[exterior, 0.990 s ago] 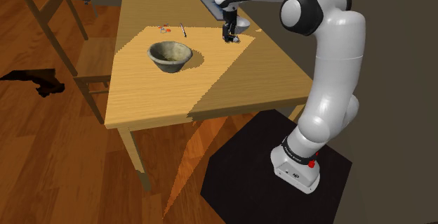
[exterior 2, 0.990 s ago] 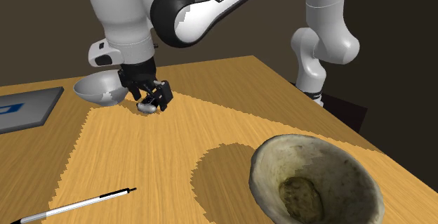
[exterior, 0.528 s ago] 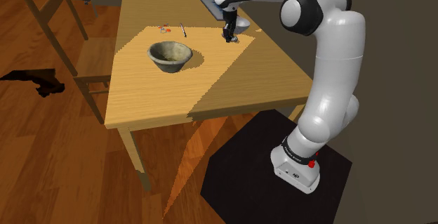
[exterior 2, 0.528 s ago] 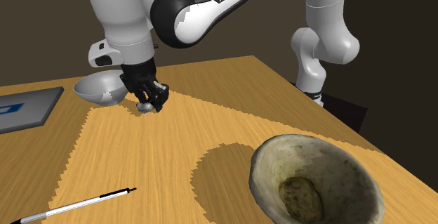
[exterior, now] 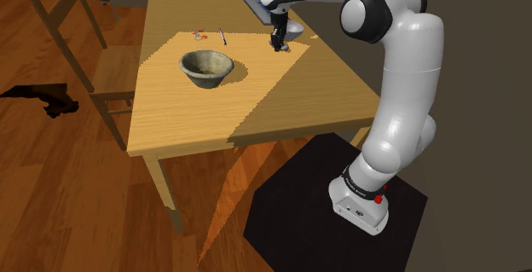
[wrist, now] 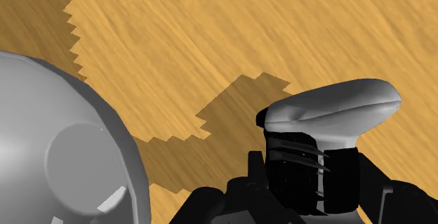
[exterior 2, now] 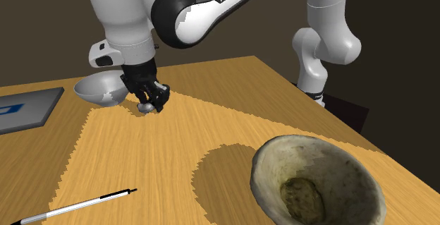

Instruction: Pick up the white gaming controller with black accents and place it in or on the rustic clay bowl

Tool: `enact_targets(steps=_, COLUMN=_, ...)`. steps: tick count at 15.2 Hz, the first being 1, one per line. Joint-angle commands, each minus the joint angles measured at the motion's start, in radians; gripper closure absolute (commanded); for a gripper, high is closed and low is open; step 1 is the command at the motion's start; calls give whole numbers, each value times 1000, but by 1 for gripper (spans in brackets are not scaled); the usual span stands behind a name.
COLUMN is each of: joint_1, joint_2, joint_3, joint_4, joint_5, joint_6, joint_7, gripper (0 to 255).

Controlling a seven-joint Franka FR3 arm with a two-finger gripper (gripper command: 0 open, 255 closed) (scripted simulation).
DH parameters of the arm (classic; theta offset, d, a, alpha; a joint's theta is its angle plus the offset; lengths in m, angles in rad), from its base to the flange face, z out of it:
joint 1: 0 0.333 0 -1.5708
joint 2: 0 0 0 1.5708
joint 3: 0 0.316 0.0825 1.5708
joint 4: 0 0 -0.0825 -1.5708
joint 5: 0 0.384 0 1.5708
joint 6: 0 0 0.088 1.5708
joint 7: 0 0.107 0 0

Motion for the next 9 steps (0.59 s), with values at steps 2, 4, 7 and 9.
enact_targets(steps=2, joint_1=0, joint_2=-6, joint_3=0, joint_4=18, joint_5=0, joint_6=-23, joint_7=-4, gripper=255)
enact_targets(steps=4, joint_1=0, joint_2=-11, joint_3=-1, joint_4=38, joint_5=0, joint_6=-48, joint_7=-7, gripper=255)
enact_targets(steps=7, joint_1=0, joint_2=-16, joint_3=-1, joint_4=70, joint_5=1, joint_6=-84, joint_7=-13, gripper=255)
enact_targets(steps=9, joint_1=0, joint_2=-19, joint_3=-2, joint_4=93, joint_5=1, joint_6=-110, joint_7=-17, gripper=255)
